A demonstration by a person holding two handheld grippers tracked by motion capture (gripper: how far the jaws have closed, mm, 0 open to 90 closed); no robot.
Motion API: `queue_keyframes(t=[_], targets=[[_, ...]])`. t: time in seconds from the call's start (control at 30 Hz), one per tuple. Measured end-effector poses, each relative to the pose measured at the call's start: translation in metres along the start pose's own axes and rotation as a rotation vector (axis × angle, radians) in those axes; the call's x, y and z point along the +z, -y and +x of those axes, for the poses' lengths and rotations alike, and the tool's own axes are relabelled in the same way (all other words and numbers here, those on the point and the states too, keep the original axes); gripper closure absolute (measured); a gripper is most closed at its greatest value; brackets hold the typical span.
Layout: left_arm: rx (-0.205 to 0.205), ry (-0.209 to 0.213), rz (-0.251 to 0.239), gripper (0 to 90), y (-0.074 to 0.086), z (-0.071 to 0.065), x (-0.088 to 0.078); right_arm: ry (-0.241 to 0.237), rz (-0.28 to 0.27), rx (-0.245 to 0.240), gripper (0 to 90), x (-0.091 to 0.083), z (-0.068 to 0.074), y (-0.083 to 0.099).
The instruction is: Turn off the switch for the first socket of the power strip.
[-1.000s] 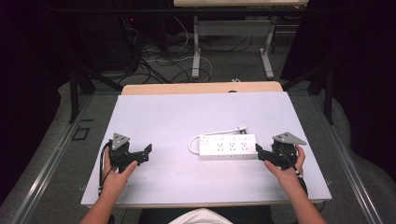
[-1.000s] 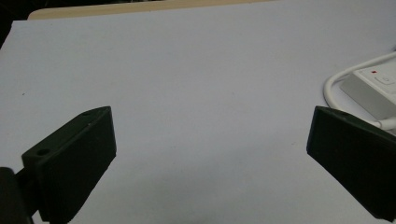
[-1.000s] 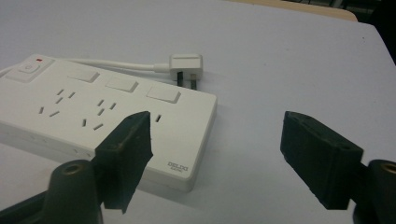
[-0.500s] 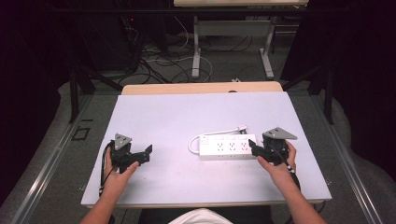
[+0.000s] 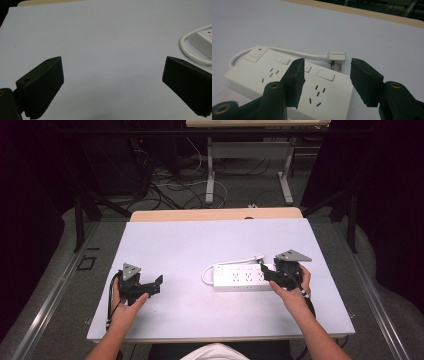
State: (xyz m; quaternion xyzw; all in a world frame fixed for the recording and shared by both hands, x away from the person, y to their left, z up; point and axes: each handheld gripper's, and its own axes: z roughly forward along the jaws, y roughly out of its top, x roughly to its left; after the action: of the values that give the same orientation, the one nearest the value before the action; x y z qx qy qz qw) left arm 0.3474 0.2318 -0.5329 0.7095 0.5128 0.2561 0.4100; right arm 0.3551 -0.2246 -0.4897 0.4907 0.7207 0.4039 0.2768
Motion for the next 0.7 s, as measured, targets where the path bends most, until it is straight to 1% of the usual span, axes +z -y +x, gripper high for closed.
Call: queue_keyframes(t=[0.1, 0.23, 0.3, 0.33, 0.37, 0.47, 0.5, 0.53, 0.6, 0.63, 0.7], targets=[[0.0, 0.0, 0.002, 3.4, 0.0, 0.0, 0.0, 0.004, -0.001, -0.02, 45.9, 0.003, 0.002, -0.003], [0.006, -0.001, -0.004, 3.4, 0.0, 0.0, 0.001, 0.001, 0.002, -0.021, 48.6, 0.005, 0.005, -0.006], [0.005, -0.001, -0.002, 3.5, 0.0, 0.0, 0.001, -0.01, 0.009, -0.023, 53.6, 0.006, 0.005, -0.008], [0.006, -0.002, -0.001, 3.5, 0.0, 0.0, 0.001, -0.01, 0.009, -0.023, 53.6, 0.006, 0.005, -0.008], [0.006, -0.003, -0.001, 3.6, 0.0, 0.0, 0.001, -0.015, 0.011, -0.026, 57.2, 0.007, 0.006, -0.01], [0.003, -0.003, -0.003, 3.6, 0.0, 0.0, 0.001, -0.024, 0.017, -0.026, 60.6, 0.008, 0.006, -0.011], [0.003, -0.003, -0.002, 3.7, 0.0, 0.0, 0.001, -0.034, 0.021, -0.026, 64.7, 0.009, 0.006, -0.013], [0.003, -0.003, -0.002, 3.7, 0.0, 0.0, 0.001, -0.034, 0.021, -0.026, 64.7, 0.009, 0.006, -0.013], [0.004, -0.002, -0.001, 3.7, 0.0, 0.0, 0.001, -0.041, 0.026, -0.028, 68.6, 0.01, 0.006, -0.015], [0.005, -0.002, -0.002, 3.6, 0.0, 0.0, 0.001, -0.042, 0.03, -0.027, 72.0, 0.011, 0.007, -0.017], [0.006, -0.002, -0.003, 3.7, 0.0, 0.0, 0.001, -0.047, 0.034, -0.032, 73.4, 0.011, 0.007, -0.018]])
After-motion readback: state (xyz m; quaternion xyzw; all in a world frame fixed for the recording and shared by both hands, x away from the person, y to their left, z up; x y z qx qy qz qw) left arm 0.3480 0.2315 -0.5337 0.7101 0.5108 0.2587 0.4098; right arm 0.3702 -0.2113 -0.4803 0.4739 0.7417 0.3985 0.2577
